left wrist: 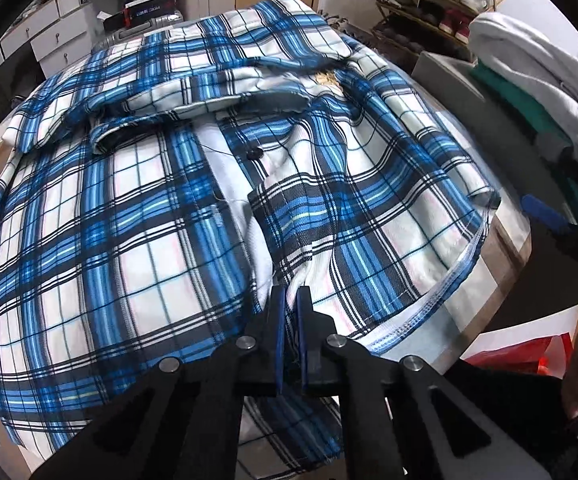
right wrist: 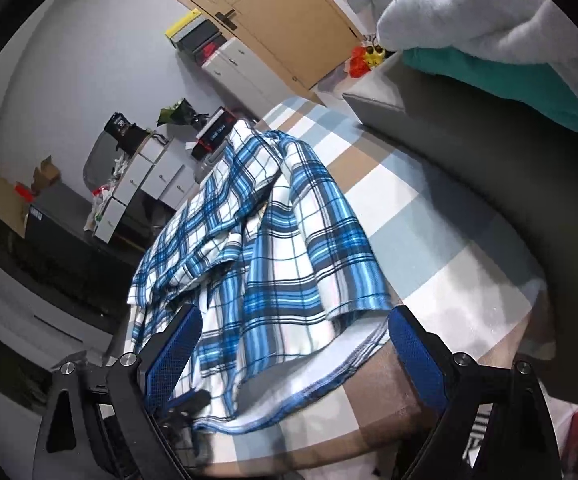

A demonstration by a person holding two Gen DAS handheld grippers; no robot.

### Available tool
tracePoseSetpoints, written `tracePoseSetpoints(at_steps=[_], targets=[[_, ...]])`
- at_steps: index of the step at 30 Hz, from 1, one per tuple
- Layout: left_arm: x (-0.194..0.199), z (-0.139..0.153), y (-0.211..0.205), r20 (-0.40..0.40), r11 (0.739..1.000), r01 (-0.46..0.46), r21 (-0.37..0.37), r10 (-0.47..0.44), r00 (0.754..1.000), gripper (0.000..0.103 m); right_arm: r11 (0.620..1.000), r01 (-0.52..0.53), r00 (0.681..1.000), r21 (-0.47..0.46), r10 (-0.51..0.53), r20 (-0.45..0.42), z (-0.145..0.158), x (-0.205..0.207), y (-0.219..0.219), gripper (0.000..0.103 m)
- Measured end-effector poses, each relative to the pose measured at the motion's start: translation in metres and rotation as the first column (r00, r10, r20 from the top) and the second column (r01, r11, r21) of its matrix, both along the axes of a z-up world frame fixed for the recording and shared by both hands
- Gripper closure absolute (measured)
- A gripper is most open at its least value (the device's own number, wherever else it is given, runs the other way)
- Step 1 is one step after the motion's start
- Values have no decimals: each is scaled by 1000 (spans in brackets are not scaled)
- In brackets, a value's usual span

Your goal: Fold large clothes

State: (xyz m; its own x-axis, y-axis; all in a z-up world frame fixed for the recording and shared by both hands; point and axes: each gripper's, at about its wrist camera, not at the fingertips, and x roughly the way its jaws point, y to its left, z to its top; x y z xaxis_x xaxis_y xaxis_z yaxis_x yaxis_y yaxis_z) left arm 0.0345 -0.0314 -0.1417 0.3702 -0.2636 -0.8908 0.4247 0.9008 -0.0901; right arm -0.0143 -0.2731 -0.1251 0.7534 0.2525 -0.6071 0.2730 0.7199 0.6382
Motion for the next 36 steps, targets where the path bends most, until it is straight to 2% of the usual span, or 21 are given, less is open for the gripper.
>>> tracePoseSetpoints(at_steps=[3, 5, 7, 10, 12, 14, 15, 17, 18, 19, 22, 23, 25, 27, 29, 30, 32, 34, 36], targets=[[-4, 7, 8, -16, 997, 15, -76, -16, 1000, 101, 1000, -6, 999, 29, 7, -39, -9, 6, -3, 8], [-7, 11, 15, -28, 994, 16, -106, -19, 999, 101, 999, 34, 996, 39, -31, -85, -17, 10, -8, 8], [-6, 15, 25, -31, 993, -14, -113, 10, 999, 95, 1000, 14, 991, 18, -12, -132, -22, 20, -10, 8], [-1, 17, 36, -47, 990, -43, -131, 37, 998, 94, 982, -71, 984, -173, 40, -174, -16, 38, 0, 8], [-2, 19, 48, -51, 990, -59, -129, 53, 997, 94, 966, -127, 977, -225, 83, -196, -13, 50, 5, 9], [-6, 21, 57, -50, 990, -71, -120, 65, 997, 94, 946, -186, 963, -267, 123, -239, -15, 62, 10, 18], [-8, 21, 61, -53, 990, -77, -119, 71, 996, 93, 933, -214, 951, -288, 132, -280, -18, 68, 13, 25], [-6, 18, 67, -63, 989, -90, -114, 83, 995, 94, 904, -238, 939, -355, 120, -323, -18, 71, 16, 53], [-4, 18, 68, -66, 990, -93, -110, 86, 994, 94, 890, -270, 927, -368, 136, -351, -17, 73, 15, 95], [-6, 16, 71, -70, 990, -98, -102, 92, 993, 93, 886, -282, 921, -368, 142, -363, -16, 73, 14, 96], [-11, 14, 73, -76, 993, -93, -71, 87, 993, 93, 877, -267, 931, -401, 127, -342, 3, 63, 1, 97], [-13, 13, 71, -79, 994, -85, -62, 80, 994, 93, 888, -261, 936, -378, 136, -325, 12, 58, -6, 97], [-18, 14, 67, -71, 997, -60, -50, 56, 996, 93, 923, -238, 943, -303, 145, -299, 25, 50, -19, 97], [-23, 17, 63, -49, 999, -37, -29, 36, 998, 93, 964, -218, 951, -151, 176, -254, 31, 42, -36, 97], [-23, 17, 60, -39, 1000, -20, -13, 19, 999, 93, 973, -207, 949, -99, 175, -263, 30, 40, -43, 97], [-23, 16, 58, -42, 1000, -13, -5, 13, 999, 93, 968, -210, 941, -134, 163, -298, 28, 40, -43, 95], [-22, 14, 62, -52, 1000, -13, 2, 13, 999, 93, 935, -209, 918, -285, 87, -388, 24, 42, -33, 86], [-22, 12, 67, -61, 1000, -25, 4, 25, 998, 93, 876, -246, 892, -416, 37, -450, 19, 46, -22, 69], [-19, 13, 70, -57, 999, -34, 8, 34, 998, 93, 826, -278, 901, -491, 47, -431, 20, 44, -6, 62]])
